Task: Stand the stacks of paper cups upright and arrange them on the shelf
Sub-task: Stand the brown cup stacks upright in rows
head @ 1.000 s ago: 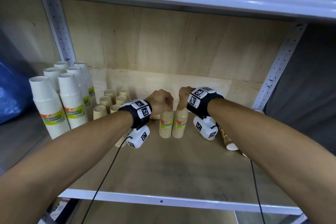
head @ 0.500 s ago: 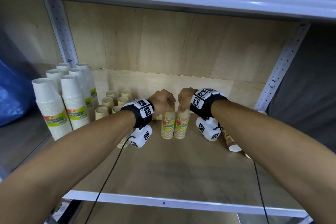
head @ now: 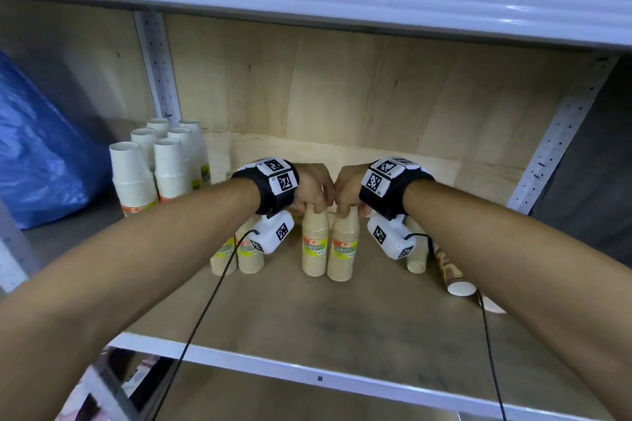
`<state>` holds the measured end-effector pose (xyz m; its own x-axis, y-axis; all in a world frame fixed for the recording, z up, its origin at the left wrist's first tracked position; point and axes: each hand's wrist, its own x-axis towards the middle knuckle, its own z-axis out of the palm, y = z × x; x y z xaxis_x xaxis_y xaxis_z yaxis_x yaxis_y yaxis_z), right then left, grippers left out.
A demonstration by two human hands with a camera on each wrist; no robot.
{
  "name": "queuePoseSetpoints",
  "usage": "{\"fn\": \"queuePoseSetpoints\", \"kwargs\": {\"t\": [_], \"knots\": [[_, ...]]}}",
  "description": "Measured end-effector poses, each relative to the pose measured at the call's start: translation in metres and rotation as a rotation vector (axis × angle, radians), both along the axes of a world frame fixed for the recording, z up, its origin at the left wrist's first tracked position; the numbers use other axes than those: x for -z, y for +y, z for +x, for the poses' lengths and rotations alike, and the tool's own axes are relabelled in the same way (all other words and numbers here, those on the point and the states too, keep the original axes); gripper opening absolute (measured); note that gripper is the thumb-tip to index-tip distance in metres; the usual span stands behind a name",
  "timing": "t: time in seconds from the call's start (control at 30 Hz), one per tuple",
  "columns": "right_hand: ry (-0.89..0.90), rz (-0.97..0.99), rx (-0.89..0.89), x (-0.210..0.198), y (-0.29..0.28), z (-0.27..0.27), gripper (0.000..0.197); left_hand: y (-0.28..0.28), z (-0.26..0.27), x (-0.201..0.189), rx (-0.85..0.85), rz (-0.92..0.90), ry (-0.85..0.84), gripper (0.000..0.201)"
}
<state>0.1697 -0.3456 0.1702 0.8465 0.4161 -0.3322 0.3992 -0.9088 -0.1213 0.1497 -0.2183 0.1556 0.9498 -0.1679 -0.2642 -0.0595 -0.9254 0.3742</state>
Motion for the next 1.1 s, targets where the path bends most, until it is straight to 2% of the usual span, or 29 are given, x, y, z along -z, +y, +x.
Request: {"fn": "queuePoseSetpoints", "kwargs": {"t": [0.23, 0.57, 0.7, 0.8, 1.1], "knots": [[0.168, 0.063, -0.095, -0.009, 0.037, -0.024, 0.038, 0.042, -0.027, -0.012, -0.048, 0.072, 0.145, 0.028], [0.194, 0.092, -0.239, -0.004, 0.099, -0.063, 0.042, 0.103, -0.072, -0.008, -0.152, 0.111, 0.208, 0.027], [0.174, 0.142, -0.271, -0.005, 0.110, -0.077, 0.022, 0.122, -0.085, -0.006, -0.177, 0.146, 0.162, 0.028], [0.155, 0.196, -0.308, -0.003, 0.115, -0.083, 0.032, 0.130, -0.094, -0.004, -0.207, 0.148, 0.113, 0.034], [0.126, 0.191, -0.341, 0.004, 0.132, -0.083, 0.025, 0.145, -0.099, 0.003, -0.217, 0.078, 0.057, 0.027]]}}
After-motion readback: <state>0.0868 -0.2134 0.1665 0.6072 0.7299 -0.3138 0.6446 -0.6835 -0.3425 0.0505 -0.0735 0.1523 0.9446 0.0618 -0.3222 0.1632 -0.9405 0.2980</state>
